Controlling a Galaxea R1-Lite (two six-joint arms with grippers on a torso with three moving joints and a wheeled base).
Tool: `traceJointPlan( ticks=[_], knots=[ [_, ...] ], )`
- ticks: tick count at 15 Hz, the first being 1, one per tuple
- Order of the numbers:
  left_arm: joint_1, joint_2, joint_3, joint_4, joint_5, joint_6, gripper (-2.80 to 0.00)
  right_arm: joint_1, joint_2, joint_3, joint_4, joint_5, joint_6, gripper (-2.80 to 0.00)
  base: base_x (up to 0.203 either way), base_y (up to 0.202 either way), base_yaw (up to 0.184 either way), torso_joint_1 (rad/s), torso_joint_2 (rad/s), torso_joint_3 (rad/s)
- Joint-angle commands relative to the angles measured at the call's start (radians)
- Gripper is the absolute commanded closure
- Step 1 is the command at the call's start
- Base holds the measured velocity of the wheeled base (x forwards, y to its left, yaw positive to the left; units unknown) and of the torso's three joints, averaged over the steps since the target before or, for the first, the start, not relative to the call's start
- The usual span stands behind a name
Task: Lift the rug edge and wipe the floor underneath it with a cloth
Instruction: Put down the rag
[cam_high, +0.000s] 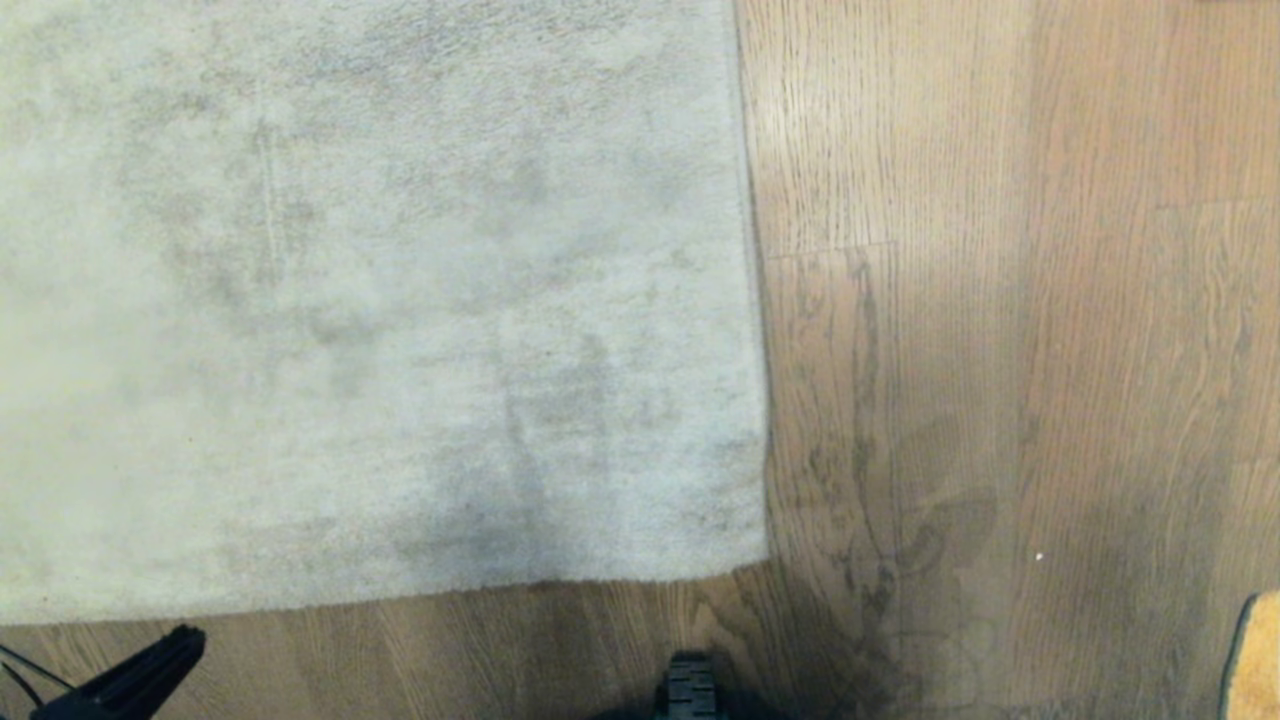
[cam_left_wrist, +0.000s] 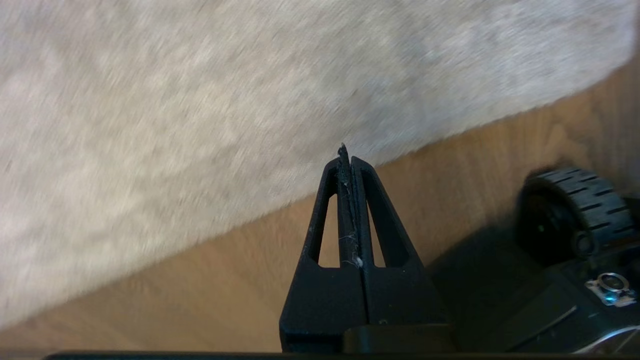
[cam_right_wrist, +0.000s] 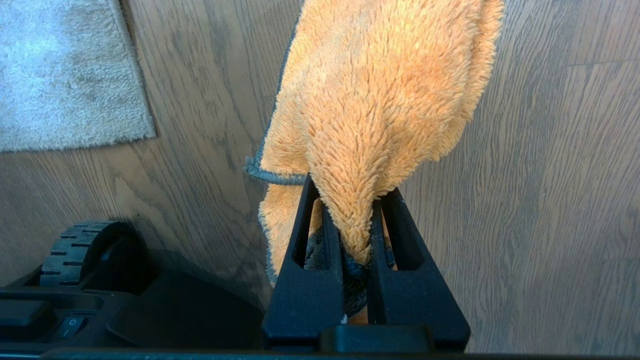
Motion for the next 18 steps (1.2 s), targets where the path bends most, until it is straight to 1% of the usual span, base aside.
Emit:
traceJointPlan(
  ticks=[1, 3, 6, 11, 15, 18],
  knots=[
    [0.070, -0.110, 0.054, 0.015, -0.026, -0.009, 0.00, 0.001, 0.001, 0.000, -0.001, 0.000, -0.001, 0.00, 0.000, 0.000, 0.000, 0.000, 0.00, 0.000],
    [0.090, -0.159, 0.066, 0.075, -0.039, -0.038, 0.00, 0.000, 0.001, 0.000, 0.001, 0.000, -0.001, 0.00, 0.000, 0.000, 0.000, 0.000, 0.00, 0.000],
    [0.128, -0.243, 0.067, 0.149, -0.041, -0.038, 0.00, -0.001, 0.001, 0.000, -0.001, 0.000, -0.001, 0.00, 0.000, 0.000, 0.000, 0.000, 0.00, 0.000],
    [0.133, -0.353, 0.067, 0.285, -0.041, -0.045, 0.00, 0.001, 0.001, 0.000, 0.001, 0.000, -0.001, 0.00, 0.000, 0.000, 0.000, 0.000, 0.00, 0.000],
    [0.138, -0.354, 0.067, 0.313, -0.042, -0.050, 0.00, -0.001, 0.001, 0.000, -0.001, 0.000, -0.001, 0.00, 0.000, 0.000, 0.000, 0.000, 0.00, 0.000],
    [0.178, -0.378, 0.068, 0.356, -0.065, -0.048, 0.00, -0.001, 0.001, 0.000, -0.001, 0.000, -0.001, 0.00, 0.000, 0.000, 0.000, 0.000, 0.00, 0.000]
  ],
)
